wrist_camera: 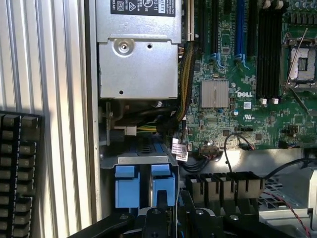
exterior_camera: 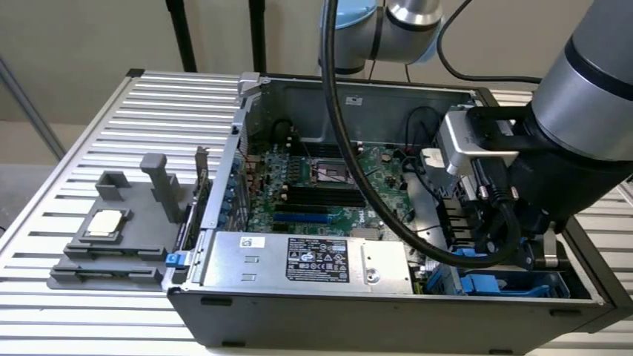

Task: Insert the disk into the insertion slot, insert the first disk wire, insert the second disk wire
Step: 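Insert the second disk wire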

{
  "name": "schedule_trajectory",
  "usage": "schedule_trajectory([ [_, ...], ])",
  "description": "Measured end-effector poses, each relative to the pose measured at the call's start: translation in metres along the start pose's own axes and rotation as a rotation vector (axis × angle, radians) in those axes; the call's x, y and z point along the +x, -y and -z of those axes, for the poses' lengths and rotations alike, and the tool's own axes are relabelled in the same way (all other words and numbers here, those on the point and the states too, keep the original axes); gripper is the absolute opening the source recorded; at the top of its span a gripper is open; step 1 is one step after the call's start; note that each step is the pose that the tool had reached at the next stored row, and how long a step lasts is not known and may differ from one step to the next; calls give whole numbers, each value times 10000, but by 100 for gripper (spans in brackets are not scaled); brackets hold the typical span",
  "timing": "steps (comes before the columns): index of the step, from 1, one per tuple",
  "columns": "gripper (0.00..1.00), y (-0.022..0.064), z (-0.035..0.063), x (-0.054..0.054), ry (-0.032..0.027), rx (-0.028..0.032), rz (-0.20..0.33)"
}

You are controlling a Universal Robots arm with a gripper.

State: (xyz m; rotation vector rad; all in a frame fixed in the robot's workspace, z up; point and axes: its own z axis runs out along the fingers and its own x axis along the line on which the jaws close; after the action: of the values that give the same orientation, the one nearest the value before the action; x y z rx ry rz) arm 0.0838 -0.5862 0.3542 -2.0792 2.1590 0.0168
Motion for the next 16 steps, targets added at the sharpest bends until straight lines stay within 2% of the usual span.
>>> schedule_trajectory([
  [5,25,89,155,-70,-64,-32,1],
  [8,25,187,234,-91,-90,-86,-2],
  [10,25,255,265,-97,-118,-147,-7],
  [14,25,361,262,-107,-229,-246,-7],
  [16,27,407,256,-112,-316,-309,-7],
])
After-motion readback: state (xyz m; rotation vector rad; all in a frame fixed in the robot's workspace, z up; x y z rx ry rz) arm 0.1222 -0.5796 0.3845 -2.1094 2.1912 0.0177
